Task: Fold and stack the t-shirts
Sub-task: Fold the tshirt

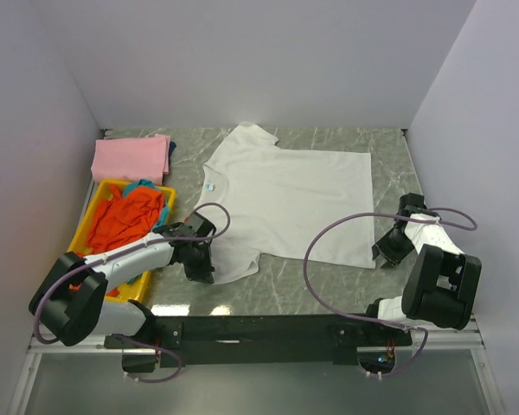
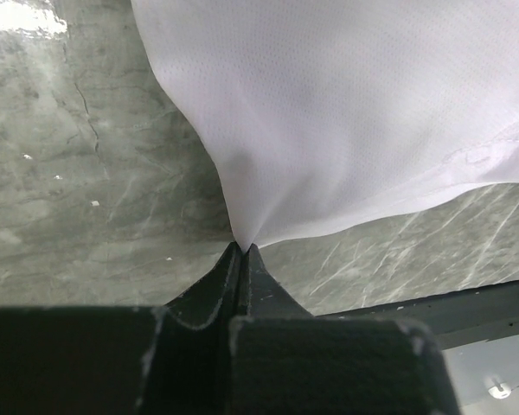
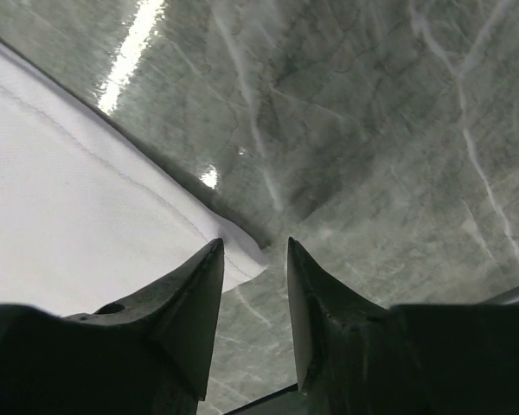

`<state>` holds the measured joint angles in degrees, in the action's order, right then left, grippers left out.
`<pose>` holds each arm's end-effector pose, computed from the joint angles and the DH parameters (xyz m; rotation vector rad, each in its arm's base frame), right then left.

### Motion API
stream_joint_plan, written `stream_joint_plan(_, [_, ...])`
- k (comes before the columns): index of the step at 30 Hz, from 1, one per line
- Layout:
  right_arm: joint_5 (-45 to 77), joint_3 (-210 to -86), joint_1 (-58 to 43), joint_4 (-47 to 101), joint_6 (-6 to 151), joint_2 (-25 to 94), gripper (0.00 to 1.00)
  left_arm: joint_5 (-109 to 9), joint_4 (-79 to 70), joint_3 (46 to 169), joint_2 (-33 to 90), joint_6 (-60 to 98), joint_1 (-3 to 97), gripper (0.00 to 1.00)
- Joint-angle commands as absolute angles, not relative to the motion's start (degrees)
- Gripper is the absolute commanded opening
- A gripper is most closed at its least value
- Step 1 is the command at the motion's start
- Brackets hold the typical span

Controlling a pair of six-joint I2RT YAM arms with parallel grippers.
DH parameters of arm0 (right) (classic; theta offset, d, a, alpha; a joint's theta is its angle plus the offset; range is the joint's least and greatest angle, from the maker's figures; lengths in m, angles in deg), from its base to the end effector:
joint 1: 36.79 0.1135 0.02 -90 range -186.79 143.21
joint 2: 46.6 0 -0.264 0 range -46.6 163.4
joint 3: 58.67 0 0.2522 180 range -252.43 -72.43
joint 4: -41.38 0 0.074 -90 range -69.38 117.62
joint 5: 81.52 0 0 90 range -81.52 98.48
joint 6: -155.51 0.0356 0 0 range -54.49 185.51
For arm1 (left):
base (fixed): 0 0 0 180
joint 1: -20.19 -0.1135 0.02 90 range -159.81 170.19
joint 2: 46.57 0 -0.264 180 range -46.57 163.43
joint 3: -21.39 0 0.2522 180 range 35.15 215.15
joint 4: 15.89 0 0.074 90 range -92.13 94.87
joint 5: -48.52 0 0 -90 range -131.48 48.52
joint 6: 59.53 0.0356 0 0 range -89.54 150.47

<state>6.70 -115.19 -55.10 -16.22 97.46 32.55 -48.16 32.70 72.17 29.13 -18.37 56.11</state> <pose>0.2101 -0.0707 0.1677 1.2642 2.6859 -0.0157 0.1713 -0.1292 0.1582 -0.3101 2.9622 -0.4193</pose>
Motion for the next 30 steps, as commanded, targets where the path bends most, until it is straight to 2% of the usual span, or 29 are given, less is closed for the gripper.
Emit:
stream_joint_plan(1, [4.3, -115.7, -55.5, -18.1, 98.4, 32.6, 0.42, -47.3, 33.6, 73.7, 27.0, -18.9, 56.0, 0.00])
stream_joint_plan(30, [8.9, -110.6, -53.1, -14.0, 100.4, 33.6, 0.36, -48.4, 34.2, 74.2, 28.4, -18.8, 56.0, 0.00])
